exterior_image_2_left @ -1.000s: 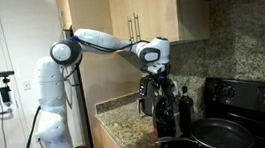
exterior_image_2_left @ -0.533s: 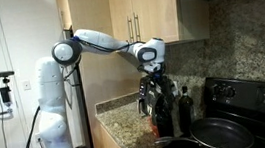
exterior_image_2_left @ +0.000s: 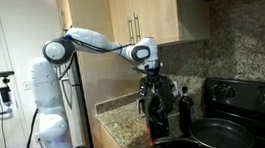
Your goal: Move the black plastic to the left then move it to the right
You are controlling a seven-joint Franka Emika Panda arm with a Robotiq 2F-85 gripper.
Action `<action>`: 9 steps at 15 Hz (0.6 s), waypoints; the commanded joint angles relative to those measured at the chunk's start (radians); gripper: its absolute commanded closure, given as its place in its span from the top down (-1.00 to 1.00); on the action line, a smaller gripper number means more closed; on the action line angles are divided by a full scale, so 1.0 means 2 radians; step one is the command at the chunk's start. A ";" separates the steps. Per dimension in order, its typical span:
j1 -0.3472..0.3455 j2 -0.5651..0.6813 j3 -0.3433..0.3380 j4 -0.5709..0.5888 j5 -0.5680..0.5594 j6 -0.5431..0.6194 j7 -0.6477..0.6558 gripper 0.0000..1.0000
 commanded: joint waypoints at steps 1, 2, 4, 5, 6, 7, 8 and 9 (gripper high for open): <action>-0.014 -0.041 0.001 -0.070 -0.023 0.087 0.053 -1.00; -0.017 -0.044 0.000 -0.090 -0.017 0.114 0.069 -1.00; -0.022 -0.053 0.001 -0.118 -0.009 0.153 0.095 -1.00; -0.023 -0.060 0.003 -0.129 -0.019 0.167 0.113 -1.00; -0.025 -0.070 0.005 -0.138 -0.026 0.175 0.129 -1.00; -0.025 -0.078 0.007 -0.145 -0.032 0.173 0.138 -0.73; -0.026 -0.093 0.011 -0.150 -0.049 0.160 0.148 -0.46; -0.028 -0.109 0.017 -0.154 -0.072 0.154 0.164 -0.36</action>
